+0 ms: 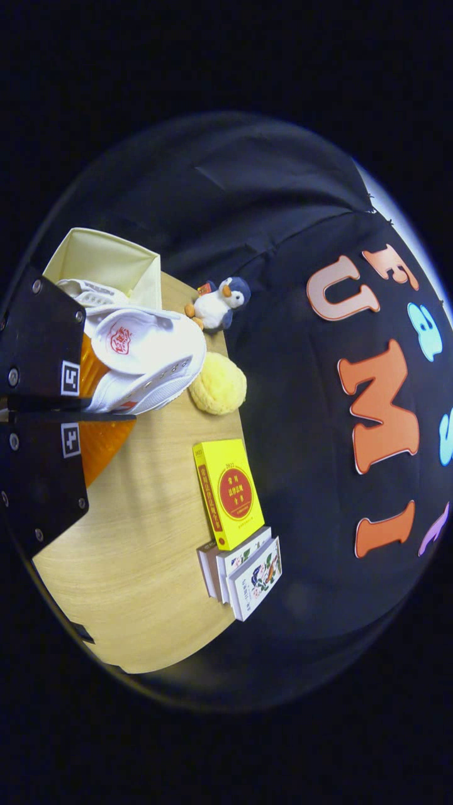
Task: Open the storage box then place both shoes into the box .Put the left shoe in first, then the right shoe, with the right side of both shoes facing outward in a uniform manner.
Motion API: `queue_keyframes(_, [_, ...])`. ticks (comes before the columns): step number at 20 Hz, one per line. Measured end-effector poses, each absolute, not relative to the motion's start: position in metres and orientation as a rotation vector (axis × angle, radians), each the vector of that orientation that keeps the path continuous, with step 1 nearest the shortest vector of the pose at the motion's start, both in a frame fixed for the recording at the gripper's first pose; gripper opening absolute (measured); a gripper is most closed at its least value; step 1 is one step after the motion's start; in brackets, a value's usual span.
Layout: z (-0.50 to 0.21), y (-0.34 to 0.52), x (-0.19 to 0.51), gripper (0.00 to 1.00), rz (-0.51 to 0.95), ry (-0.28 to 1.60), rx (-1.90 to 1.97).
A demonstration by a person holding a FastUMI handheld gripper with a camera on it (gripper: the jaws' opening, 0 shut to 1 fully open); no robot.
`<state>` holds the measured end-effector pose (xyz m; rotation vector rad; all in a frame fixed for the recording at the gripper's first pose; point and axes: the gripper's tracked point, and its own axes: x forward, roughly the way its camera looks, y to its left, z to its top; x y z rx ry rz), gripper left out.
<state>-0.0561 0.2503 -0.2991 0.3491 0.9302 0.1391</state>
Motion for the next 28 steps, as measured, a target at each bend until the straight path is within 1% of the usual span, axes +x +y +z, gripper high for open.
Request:
queue_keyframes(8, [-0.283, 0.362, -0.049, 0.01, 0.22, 0.964, 0.404])
queue_keyframes(13, [-0.298, 0.407, -0.06, 0.02, 0.251, 1.017, 0.387])
queue_keyframes(19, [-0.331, 0.417, -0.078, 0.02, 0.223, 1.087, 0.342])
queue_keyframes(28, [-0.331, 0.411, -0.085, 0.03, 0.15, 1.078, 0.333])
